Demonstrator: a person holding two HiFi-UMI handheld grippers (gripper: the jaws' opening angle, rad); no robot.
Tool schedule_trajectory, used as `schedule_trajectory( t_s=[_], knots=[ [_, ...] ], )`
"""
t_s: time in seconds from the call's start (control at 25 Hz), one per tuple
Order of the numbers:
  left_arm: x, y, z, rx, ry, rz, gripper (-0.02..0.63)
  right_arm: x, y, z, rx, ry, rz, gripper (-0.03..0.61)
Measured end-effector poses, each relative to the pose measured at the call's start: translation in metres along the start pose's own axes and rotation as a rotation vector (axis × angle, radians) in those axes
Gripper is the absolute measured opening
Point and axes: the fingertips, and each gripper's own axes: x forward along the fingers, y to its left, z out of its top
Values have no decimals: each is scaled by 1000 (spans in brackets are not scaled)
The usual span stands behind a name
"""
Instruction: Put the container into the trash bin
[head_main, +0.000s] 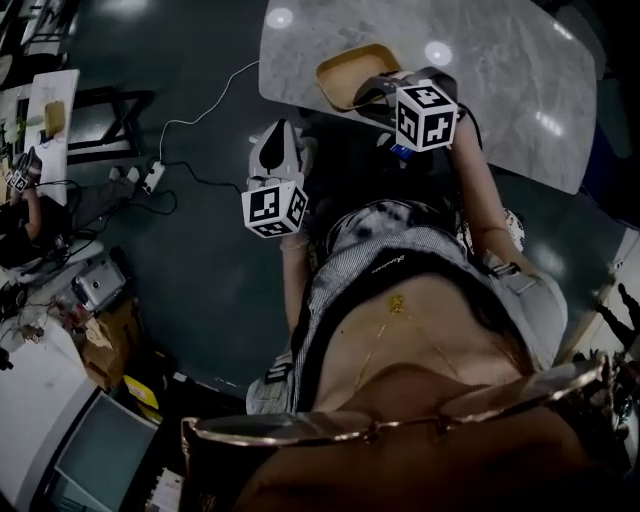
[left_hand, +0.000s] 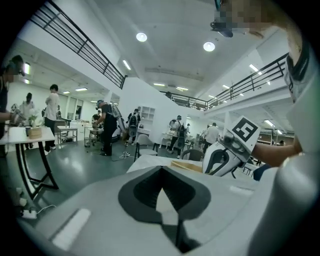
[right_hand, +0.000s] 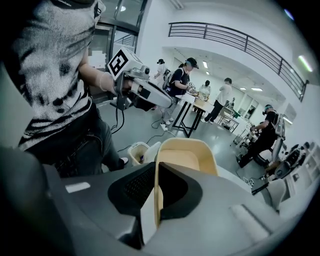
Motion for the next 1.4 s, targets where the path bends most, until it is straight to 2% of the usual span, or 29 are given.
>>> schedule_trajectory(
  t_s=[0.24, 0.36, 0.48, 0.8, 1.08, 1.4],
  knots=[
    [-92, 67, 1, -17, -31, 66, 0, 43, 22, 83, -30, -26, 27, 44],
    [-127, 97, -16, -18, -45, 98, 0, 83, 38, 115, -57, -47, 48, 44],
    [-153, 116, -36, -25, -56, 114, 0, 120, 58, 137, -90, -57, 76, 44],
    [-231, 154, -50, -47, -86, 163, 0, 174, 102, 210, -172, -73, 150, 44],
    [-262, 178, -63, -85, -93, 206, 0, 201, 120, 237, -229, -72, 191, 44],
    [-271, 188, -73, -115, -97, 243, 0, 249, 133, 240, -258, -77, 276, 44]
  ],
)
